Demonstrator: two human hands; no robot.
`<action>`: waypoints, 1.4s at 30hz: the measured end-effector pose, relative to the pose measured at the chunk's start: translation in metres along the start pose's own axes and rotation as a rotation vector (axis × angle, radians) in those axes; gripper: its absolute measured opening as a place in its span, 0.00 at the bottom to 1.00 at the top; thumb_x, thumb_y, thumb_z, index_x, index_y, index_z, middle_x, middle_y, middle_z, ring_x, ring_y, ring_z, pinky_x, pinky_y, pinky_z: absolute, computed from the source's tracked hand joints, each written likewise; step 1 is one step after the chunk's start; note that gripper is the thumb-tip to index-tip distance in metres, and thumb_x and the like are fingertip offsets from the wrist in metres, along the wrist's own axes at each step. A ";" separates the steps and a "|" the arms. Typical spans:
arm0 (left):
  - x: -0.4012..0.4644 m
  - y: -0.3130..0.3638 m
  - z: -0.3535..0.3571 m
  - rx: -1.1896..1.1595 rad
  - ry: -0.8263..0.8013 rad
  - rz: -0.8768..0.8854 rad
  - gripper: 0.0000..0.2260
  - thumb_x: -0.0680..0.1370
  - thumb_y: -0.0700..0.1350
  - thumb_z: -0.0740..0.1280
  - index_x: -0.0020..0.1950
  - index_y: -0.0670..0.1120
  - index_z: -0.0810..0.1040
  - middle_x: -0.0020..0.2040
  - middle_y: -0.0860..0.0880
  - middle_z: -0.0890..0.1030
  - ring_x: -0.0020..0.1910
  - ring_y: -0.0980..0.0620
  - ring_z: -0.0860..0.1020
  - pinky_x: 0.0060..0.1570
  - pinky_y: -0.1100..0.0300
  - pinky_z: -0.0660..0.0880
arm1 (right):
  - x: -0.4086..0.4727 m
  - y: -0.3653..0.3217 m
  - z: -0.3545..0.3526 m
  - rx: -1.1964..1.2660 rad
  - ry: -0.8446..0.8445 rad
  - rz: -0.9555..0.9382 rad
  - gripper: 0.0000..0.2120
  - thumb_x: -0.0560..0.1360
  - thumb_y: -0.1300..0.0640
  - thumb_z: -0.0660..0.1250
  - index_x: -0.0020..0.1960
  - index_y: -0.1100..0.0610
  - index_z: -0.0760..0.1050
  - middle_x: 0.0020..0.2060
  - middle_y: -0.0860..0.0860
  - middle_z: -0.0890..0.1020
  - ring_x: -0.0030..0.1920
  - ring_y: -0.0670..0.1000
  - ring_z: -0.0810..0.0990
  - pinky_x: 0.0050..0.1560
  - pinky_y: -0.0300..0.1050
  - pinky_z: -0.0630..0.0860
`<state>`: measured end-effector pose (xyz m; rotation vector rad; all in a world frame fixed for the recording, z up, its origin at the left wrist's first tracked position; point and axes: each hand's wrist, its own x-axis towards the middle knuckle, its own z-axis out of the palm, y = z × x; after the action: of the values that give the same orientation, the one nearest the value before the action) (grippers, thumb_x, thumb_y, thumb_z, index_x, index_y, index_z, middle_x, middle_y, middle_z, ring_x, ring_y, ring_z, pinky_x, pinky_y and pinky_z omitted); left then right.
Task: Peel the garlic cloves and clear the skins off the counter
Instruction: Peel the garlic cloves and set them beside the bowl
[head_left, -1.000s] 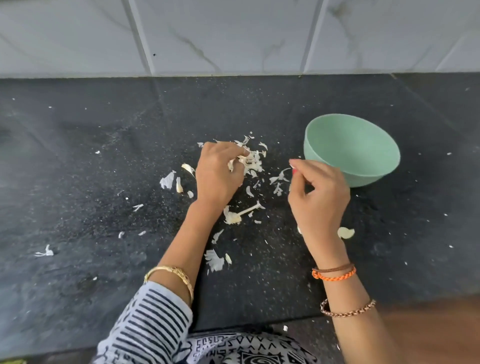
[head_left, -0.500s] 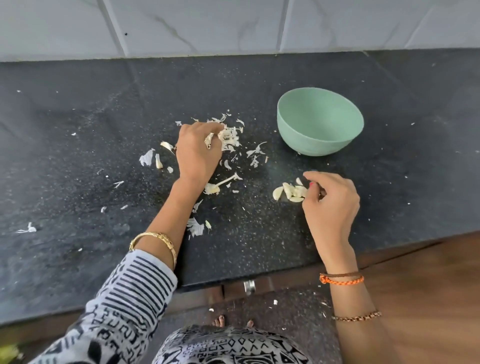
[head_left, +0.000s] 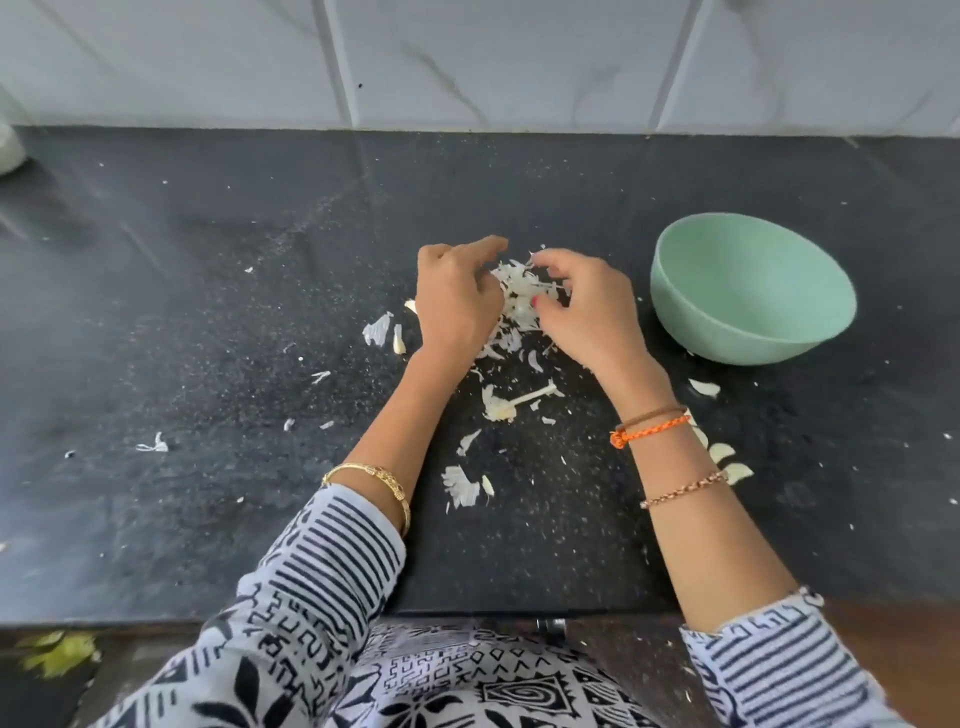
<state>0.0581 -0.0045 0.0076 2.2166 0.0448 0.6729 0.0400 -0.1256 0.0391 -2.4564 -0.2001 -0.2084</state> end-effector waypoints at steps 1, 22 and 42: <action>0.004 -0.002 0.000 0.020 -0.003 0.006 0.20 0.72 0.30 0.58 0.57 0.43 0.81 0.47 0.46 0.83 0.54 0.44 0.71 0.48 0.65 0.62 | 0.009 0.001 0.005 -0.073 -0.064 -0.020 0.22 0.75 0.62 0.65 0.68 0.56 0.69 0.63 0.56 0.76 0.63 0.56 0.73 0.67 0.49 0.66; 0.029 -0.054 -0.016 0.105 -0.307 0.079 0.08 0.71 0.37 0.72 0.49 0.43 0.83 0.47 0.46 0.82 0.47 0.46 0.78 0.49 0.56 0.74 | 0.034 0.018 0.041 0.001 0.270 0.019 0.17 0.72 0.76 0.60 0.56 0.64 0.79 0.55 0.58 0.81 0.59 0.57 0.78 0.60 0.42 0.69; 0.029 -0.038 -0.020 -0.178 -0.048 -0.161 0.08 0.76 0.35 0.65 0.52 0.42 0.82 0.42 0.52 0.81 0.35 0.63 0.76 0.39 0.76 0.69 | 0.022 0.000 0.055 -0.259 0.011 -0.291 0.13 0.77 0.63 0.62 0.61 0.60 0.73 0.46 0.55 0.80 0.44 0.55 0.75 0.47 0.47 0.70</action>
<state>0.0807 0.0422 0.0045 2.0317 0.1326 0.5150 0.0670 -0.0885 0.0010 -2.6734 -0.5576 -0.3949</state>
